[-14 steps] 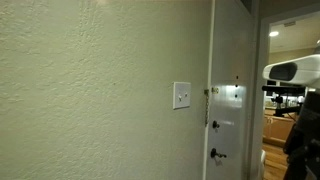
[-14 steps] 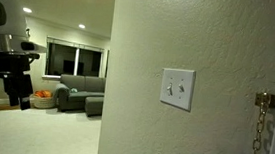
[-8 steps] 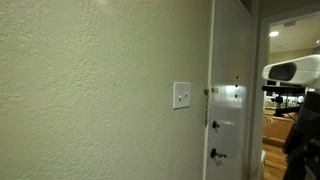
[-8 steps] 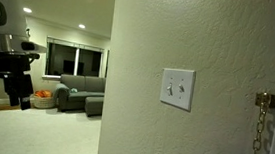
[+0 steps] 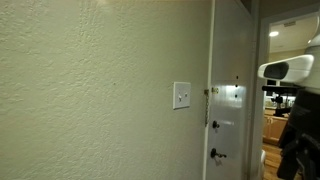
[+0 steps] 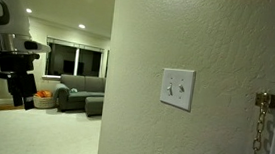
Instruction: Flick down the right light switch
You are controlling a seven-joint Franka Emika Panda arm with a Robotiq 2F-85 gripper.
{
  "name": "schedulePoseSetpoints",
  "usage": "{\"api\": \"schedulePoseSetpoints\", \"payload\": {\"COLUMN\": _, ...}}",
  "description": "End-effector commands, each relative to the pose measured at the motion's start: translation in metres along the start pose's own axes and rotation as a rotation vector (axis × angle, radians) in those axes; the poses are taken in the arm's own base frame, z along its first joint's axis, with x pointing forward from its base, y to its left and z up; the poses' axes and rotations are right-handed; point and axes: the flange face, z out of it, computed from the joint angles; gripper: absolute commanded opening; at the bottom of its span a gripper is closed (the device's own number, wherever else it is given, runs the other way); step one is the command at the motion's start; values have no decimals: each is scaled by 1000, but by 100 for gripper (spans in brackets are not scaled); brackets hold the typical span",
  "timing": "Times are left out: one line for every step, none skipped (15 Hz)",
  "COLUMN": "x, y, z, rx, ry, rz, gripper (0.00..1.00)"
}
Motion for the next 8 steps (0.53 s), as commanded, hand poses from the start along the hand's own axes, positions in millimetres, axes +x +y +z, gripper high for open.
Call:
{"api": "schedulePoseSetpoints", "payload": {"x": 8, "y": 23, "z": -2, "rx": -26, "ry": 6, "rz": 32, "gripper": 100}}
{"api": "schedulePoseSetpoints", "payload": {"x": 11, "y": 31, "z": 0, "rx": -33, "ry": 6, "rz": 41, "gripper": 100}}
{"api": "schedulePoseSetpoints", "payload": {"x": 13, "y": 40, "z": 1, "rx": -40, "ry": 4, "rz": 55, "gripper": 100}}
{"api": "schedulePoseSetpoints", "payload": {"x": 16, "y": 50, "z": 4, "rx": -45, "ry": 5, "rz": 63, "gripper": 100}}
{"api": "schedulePoseSetpoints", "payload": {"x": 18, "y": 57, "z": 5, "rx": -49, "ry": 3, "rz": 72, "gripper": 100}}
{"api": "schedulePoseSetpoints", "payload": {"x": 21, "y": 68, "z": 7, "rx": -54, "ry": 4, "rz": 89, "gripper": 100}}
{"api": "schedulePoseSetpoints", "payload": {"x": 23, "y": 75, "z": 8, "rx": -62, "ry": 7, "rz": 95, "gripper": 100}}
{"api": "schedulePoseSetpoints", "payload": {"x": 27, "y": 84, "z": 9, "rx": -69, "ry": 11, "rz": 107, "gripper": 100}}
